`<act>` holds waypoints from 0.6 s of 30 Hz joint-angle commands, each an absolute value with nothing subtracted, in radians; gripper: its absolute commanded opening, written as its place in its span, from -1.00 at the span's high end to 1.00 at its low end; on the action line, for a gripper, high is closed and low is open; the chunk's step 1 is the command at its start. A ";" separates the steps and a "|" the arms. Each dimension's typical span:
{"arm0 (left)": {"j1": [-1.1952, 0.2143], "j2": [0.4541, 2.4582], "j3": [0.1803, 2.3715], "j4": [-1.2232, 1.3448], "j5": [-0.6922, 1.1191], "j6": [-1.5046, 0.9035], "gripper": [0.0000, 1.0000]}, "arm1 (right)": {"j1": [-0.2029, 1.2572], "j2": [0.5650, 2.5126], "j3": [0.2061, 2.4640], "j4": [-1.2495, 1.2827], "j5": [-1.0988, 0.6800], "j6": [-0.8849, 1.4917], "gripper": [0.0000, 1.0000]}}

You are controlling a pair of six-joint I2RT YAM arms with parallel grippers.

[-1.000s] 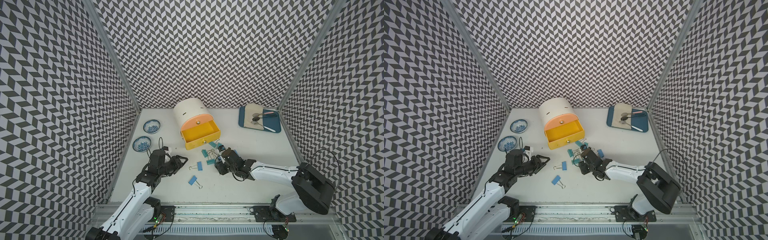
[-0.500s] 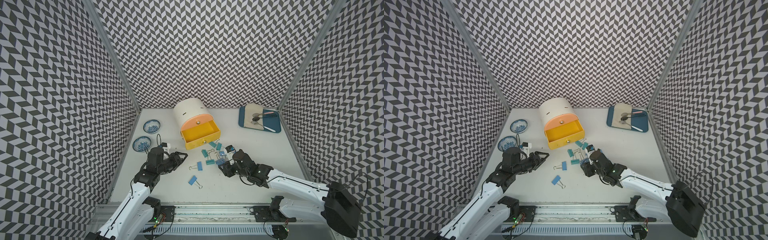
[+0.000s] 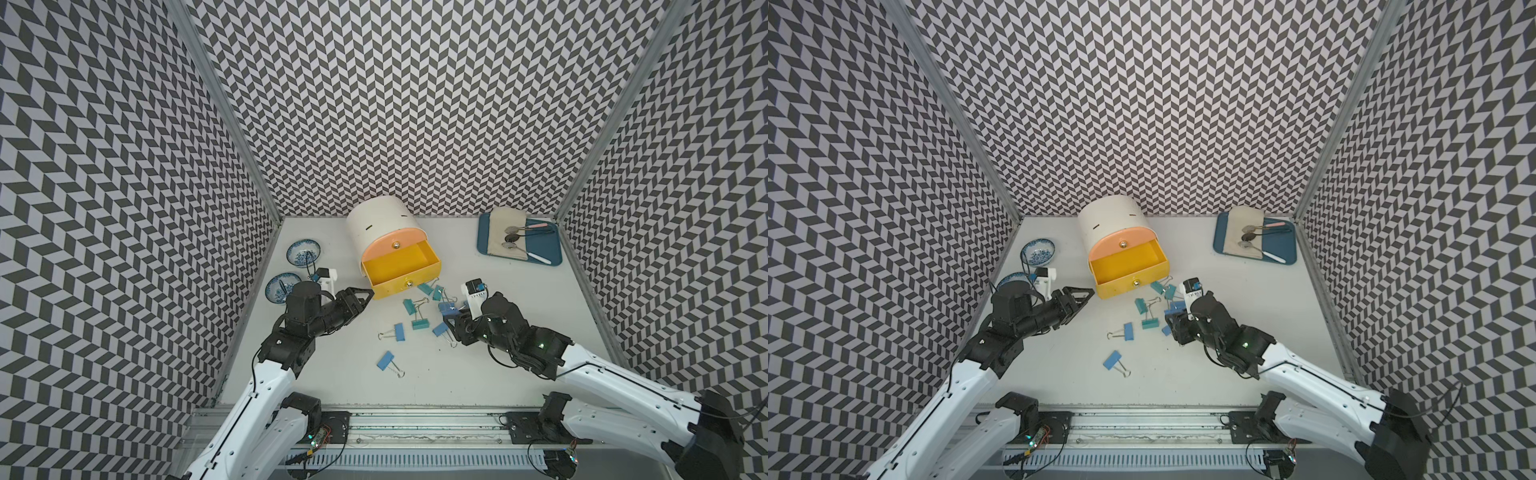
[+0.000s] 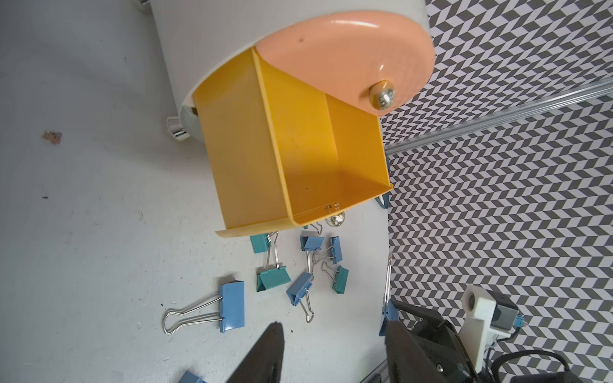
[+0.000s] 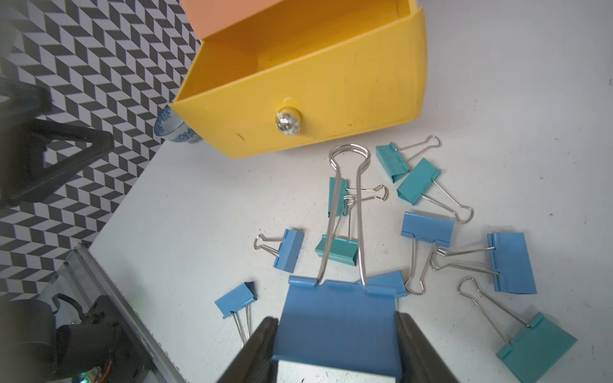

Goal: Put the binder clips in the drawer according to color
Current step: Place the binder clip in the drawer.

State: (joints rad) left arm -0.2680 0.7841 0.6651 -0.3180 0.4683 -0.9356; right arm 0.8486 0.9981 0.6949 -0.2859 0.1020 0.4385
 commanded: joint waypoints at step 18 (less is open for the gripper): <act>-0.270 0.987 0.943 -0.359 0.502 -0.807 -0.08 | 0.671 1.315 1.090 -0.177 -0.012 0.365 0.02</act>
State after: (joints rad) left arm -0.2680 0.9749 0.9115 -0.3561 0.4862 -0.8322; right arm 0.6849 1.2861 1.0420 -0.2558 0.0330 0.3737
